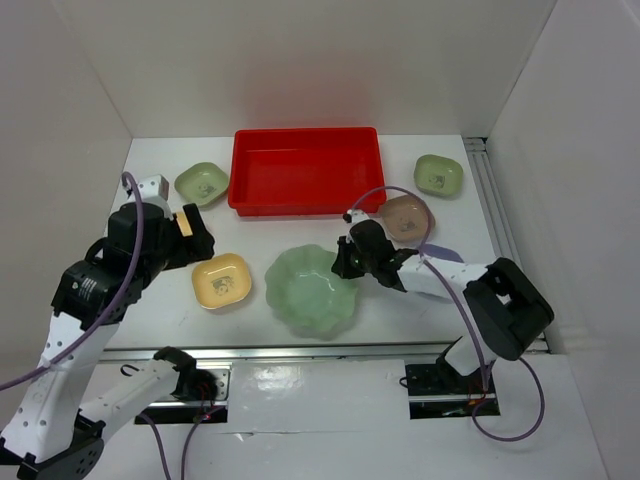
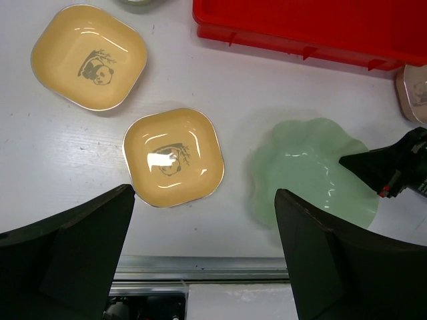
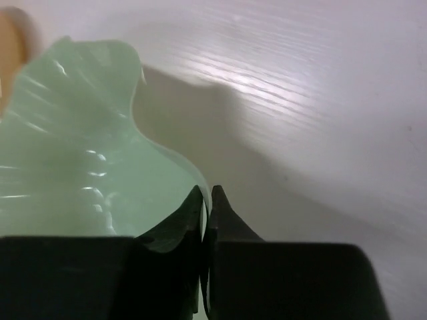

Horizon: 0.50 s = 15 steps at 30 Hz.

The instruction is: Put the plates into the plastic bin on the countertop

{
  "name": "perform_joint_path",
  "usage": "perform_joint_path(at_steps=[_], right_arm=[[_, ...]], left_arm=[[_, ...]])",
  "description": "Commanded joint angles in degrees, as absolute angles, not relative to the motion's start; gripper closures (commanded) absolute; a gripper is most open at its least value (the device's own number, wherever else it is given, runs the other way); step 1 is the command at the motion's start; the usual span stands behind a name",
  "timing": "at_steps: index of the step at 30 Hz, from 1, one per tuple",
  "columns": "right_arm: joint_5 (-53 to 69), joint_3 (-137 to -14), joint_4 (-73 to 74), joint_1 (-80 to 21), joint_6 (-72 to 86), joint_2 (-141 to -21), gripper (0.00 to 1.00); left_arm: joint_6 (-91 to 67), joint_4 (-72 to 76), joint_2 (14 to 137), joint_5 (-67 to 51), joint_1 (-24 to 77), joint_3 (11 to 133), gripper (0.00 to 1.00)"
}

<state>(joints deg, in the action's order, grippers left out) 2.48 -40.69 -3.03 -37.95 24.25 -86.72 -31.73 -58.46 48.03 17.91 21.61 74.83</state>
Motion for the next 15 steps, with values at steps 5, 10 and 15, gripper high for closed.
perform_joint_path(at_steps=[5,10,15], right_arm=[[1.23,-38.94,0.33,-38.32,21.71,-80.18,1.0],[6.41,-45.5,8.78,-38.32,20.39,-72.61,1.0],[8.17,-57.54,10.02,-34.29,20.39,-73.64,1.0]], left_arm=[[-30.85,-56.6,47.02,17.93,21.8,74.71,0.0],[-30.85,-56.6,47.02,17.93,21.8,75.32,0.0],[-31.38,-55.55,48.08,15.21,21.8,75.32,0.0]])
